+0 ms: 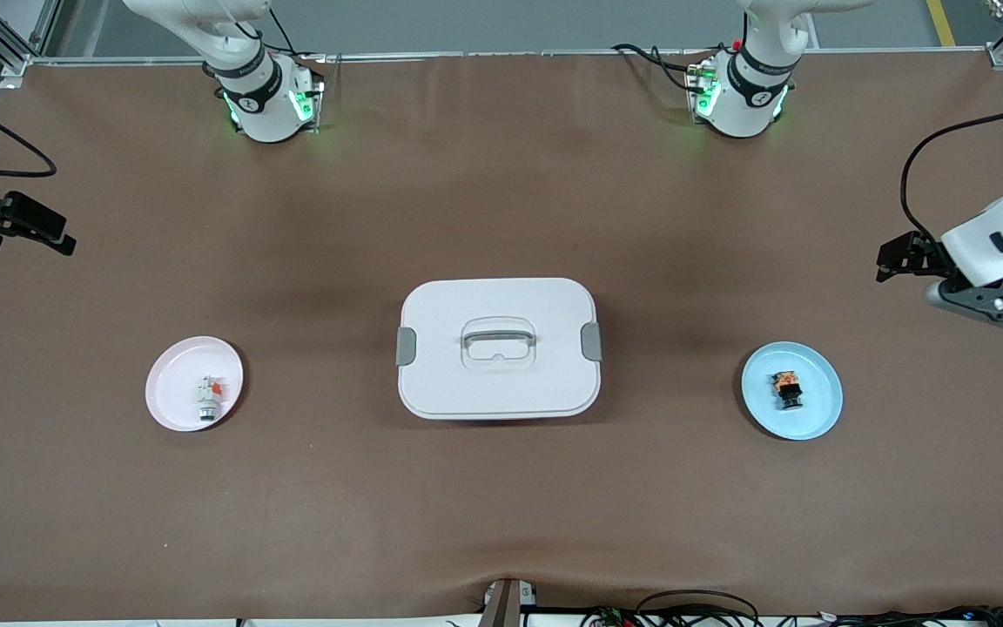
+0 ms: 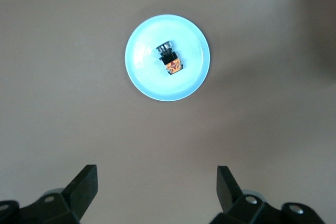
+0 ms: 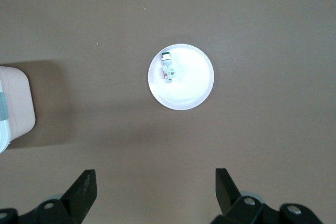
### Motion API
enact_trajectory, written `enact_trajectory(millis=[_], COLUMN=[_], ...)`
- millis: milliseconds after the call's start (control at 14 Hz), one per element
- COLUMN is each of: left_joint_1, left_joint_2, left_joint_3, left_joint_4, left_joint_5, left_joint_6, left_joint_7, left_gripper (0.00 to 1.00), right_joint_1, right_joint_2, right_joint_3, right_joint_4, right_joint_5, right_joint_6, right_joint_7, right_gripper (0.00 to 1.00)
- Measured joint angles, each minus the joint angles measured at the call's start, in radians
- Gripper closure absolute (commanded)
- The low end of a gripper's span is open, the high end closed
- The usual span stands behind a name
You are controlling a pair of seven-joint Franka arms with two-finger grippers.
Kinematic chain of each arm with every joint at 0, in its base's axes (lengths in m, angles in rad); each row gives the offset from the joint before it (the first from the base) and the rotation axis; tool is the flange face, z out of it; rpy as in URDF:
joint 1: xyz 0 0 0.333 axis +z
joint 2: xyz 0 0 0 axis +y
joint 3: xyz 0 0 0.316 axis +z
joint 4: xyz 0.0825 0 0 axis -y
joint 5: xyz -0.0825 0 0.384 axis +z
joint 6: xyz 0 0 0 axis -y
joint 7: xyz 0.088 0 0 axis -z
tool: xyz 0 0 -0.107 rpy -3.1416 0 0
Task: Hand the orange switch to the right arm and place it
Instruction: 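Move the left gripper over the orange switch on the blue plate, then lower the left gripper and grasp the orange switch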
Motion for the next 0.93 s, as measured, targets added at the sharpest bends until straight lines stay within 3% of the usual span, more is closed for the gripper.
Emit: enact_trajectory(millis=[570, 926], left_joint_1=[0.03, 0.025], left_joint_2=[0.244, 0.34], left_joint_3=[-0.001, -0.009], left_joint_4=[-0.015, -0.013], left_joint_5=[0.0, 0.0], left_joint_6=[0.321, 0.449], left_joint_7=[0.436, 0.615], left_gripper=[0.0, 0.0], right_joint_1=[0.0, 0.0], right_joint_2=[0.0, 0.0], right_joint_3=[-0.001, -0.002], right_joint_4=[-0.002, -0.003], right_joint_5=[0.0, 0.0], right_joint_6=[0.002, 0.002], right_joint_7=[0.0, 0.0], right_gripper=[0.0, 0.0])
